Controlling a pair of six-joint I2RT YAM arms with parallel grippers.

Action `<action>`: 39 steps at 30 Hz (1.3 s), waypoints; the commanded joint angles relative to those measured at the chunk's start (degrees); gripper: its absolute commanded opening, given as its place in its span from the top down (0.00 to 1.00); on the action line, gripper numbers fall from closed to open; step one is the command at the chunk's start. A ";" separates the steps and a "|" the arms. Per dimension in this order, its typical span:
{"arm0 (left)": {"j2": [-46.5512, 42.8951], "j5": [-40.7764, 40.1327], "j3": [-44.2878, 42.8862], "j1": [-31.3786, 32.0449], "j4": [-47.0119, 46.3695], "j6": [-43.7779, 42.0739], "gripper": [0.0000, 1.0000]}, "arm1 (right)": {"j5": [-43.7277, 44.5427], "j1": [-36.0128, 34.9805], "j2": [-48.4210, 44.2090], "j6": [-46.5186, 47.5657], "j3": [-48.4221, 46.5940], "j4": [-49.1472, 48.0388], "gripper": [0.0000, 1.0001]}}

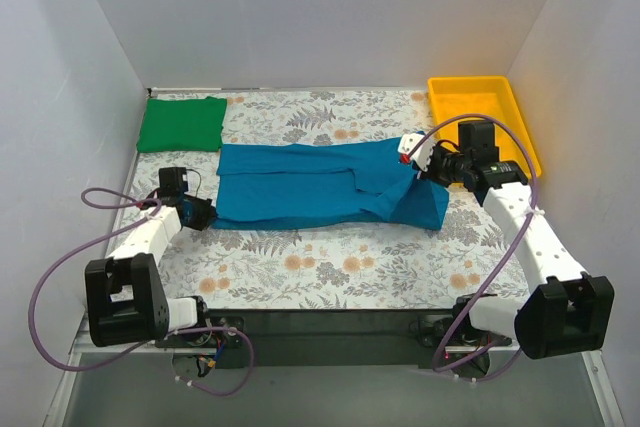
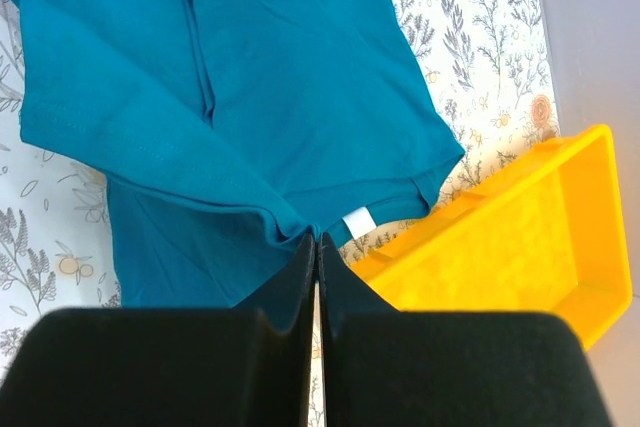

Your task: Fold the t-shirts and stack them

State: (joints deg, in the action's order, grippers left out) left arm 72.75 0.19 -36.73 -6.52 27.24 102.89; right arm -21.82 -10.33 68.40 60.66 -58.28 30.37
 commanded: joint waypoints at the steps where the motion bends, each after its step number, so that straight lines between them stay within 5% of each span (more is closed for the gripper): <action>1: 1.51 -0.27 -3.17 0.02 -2.02 0.03 1.00 | -0.94 0.66 1.73 -1.86 -3.42 -3.21 0.99; 16: 10.65 1.83 -8.27 -0.07 -4.30 -1.20 1.00 | -0.15 1.54 6.66 -3.80 -4.47 -6.46 0.99; 39: 11.10 0.61 -11.70 -0.51 -4.30 -2.52 1.00 | -0.32 3.56 7.80 -5.29 -5.26 -8.92 0.99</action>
State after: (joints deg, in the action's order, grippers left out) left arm 85.01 2.09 -46.57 -6.61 23.49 101.14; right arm -21.56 -7.29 76.25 56.10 -60.99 23.79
